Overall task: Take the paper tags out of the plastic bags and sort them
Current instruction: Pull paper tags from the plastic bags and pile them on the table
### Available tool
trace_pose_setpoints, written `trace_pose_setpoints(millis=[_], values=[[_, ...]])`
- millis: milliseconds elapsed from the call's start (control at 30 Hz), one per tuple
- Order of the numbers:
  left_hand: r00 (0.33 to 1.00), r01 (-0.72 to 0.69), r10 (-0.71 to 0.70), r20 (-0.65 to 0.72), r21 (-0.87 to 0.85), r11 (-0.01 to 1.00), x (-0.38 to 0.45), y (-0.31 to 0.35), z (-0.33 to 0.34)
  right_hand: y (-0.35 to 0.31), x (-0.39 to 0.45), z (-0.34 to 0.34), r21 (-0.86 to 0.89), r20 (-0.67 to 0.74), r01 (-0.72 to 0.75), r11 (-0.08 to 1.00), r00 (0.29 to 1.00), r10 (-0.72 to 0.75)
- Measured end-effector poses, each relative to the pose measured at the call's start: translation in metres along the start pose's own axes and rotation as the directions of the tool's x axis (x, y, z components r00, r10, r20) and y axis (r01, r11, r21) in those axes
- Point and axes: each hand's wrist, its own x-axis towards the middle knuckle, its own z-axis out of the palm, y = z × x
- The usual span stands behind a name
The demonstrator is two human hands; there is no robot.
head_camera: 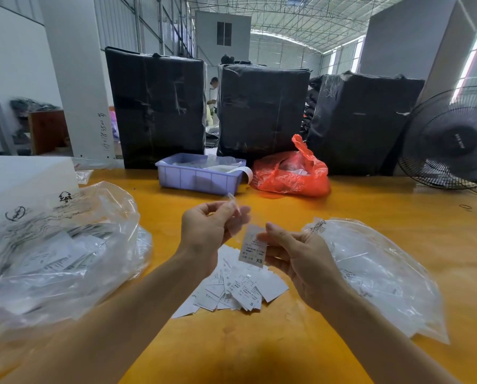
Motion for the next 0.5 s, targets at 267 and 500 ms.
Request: trace_pose_setpoints(millis=[267, 500], values=[[0.983, -0.16, 0.062, 0.176, 0.624, 0.765, -0.004, -0.007, -0.016, -0.025, -0.001, -0.012, 0.028, -0.16, 0.205, 0.978, 0.967, -0.198], [0.979, -0.094, -0.054, 0.196, 0.672, 0.734, -0.005, -0.006, -0.007, -0.033, -0.003, 0.001, -0.157, 0.007, 0.338, 0.928, 0.94, -0.341]])
